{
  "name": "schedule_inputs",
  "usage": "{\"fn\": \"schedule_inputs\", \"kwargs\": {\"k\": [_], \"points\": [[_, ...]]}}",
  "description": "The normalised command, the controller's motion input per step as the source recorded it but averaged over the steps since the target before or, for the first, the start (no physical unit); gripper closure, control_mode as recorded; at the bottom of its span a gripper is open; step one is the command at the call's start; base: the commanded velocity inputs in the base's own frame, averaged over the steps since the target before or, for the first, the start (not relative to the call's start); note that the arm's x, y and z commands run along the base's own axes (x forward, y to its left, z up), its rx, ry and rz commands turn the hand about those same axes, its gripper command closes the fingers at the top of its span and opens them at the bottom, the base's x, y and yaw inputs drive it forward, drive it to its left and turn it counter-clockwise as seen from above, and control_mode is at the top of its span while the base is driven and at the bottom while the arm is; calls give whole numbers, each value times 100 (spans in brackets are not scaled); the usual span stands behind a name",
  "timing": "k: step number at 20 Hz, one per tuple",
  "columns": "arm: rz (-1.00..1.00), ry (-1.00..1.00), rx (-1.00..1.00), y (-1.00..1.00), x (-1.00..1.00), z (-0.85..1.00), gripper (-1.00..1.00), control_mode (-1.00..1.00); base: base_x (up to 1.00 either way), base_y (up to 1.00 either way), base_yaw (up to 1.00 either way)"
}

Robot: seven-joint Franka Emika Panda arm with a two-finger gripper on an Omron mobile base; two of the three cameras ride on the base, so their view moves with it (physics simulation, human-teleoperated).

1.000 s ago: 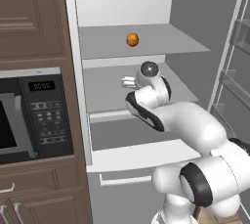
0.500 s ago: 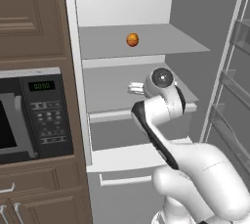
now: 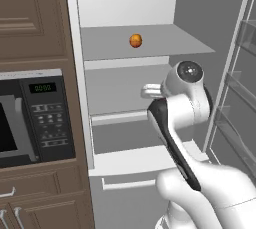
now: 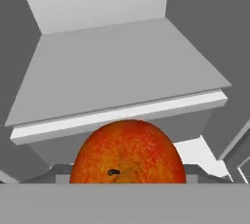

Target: Pick the peach and apple from the fridge and place them inside the tupperware on the counter.

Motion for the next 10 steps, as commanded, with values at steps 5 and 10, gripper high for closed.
{"fn": "schedule_inputs", "kwargs": {"k": [5,10], "points": [[0,18,0,0,-68,26,100,-100,0,0,0],[0,17,0,0,-67,18,100,-100,0,0,0]]}}
